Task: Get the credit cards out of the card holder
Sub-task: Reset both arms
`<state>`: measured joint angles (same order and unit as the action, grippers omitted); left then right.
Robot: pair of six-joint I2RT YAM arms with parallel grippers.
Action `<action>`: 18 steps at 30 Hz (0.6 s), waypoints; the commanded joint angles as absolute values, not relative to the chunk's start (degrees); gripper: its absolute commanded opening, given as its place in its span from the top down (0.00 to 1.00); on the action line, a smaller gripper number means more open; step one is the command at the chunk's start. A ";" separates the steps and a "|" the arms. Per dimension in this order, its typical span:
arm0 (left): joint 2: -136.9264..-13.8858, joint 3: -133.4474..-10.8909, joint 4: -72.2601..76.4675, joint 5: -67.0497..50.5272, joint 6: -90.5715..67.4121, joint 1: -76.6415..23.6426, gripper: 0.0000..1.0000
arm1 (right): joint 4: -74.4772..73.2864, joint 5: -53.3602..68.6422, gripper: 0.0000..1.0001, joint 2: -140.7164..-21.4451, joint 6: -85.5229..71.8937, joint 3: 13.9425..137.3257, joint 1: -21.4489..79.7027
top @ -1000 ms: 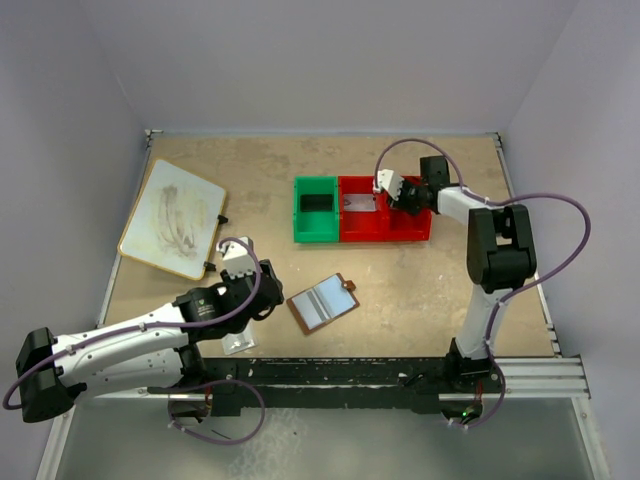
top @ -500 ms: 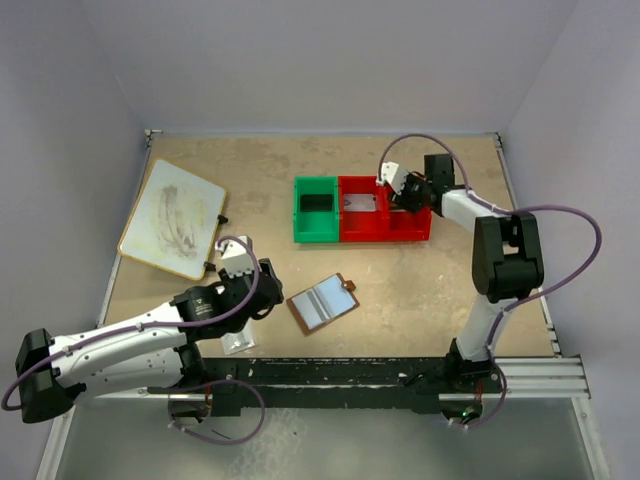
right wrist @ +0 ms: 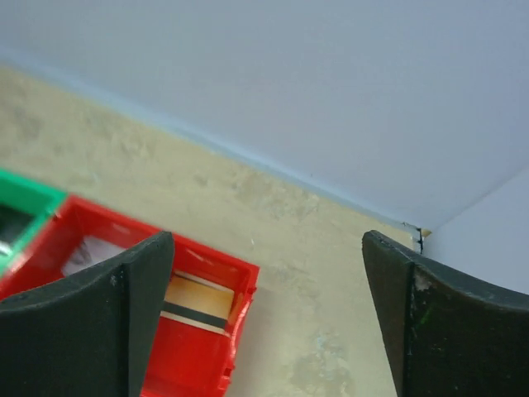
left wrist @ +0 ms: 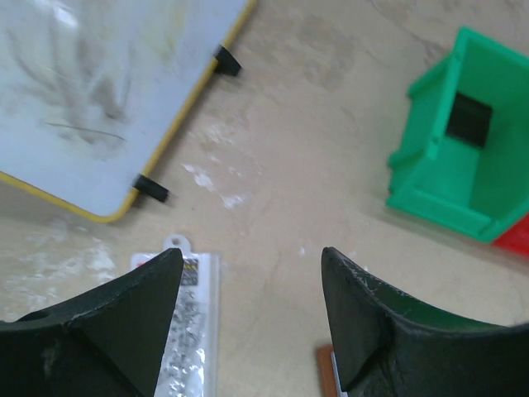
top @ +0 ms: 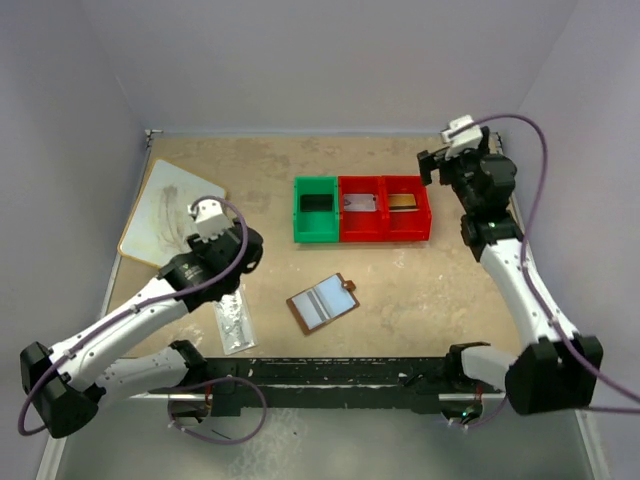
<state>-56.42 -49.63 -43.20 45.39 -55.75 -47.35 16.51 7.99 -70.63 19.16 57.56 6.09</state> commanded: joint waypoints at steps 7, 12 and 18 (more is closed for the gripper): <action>-48.13 -62.76 -51.16 67.03 -51.35 -39.28 0.31 | 3.71 -4.91 0.00 -45.28 -14.51 50.49 6.06; -48.92 -67.57 -60.07 70.66 -56.16 -39.29 0.31 | -2.94 -2.42 0.00 -39.28 -14.07 50.17 6.06; -50.03 -70.54 -64.79 72.27 -57.14 -39.26 0.30 | -6.85 -4.57 0.00 -37.51 -13.18 53.22 6.06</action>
<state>-49.15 -67.44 -59.40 68.51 -55.51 -39.48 -3.57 -3.09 -38.13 -12.38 50.41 6.09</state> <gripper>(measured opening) 0.695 0.997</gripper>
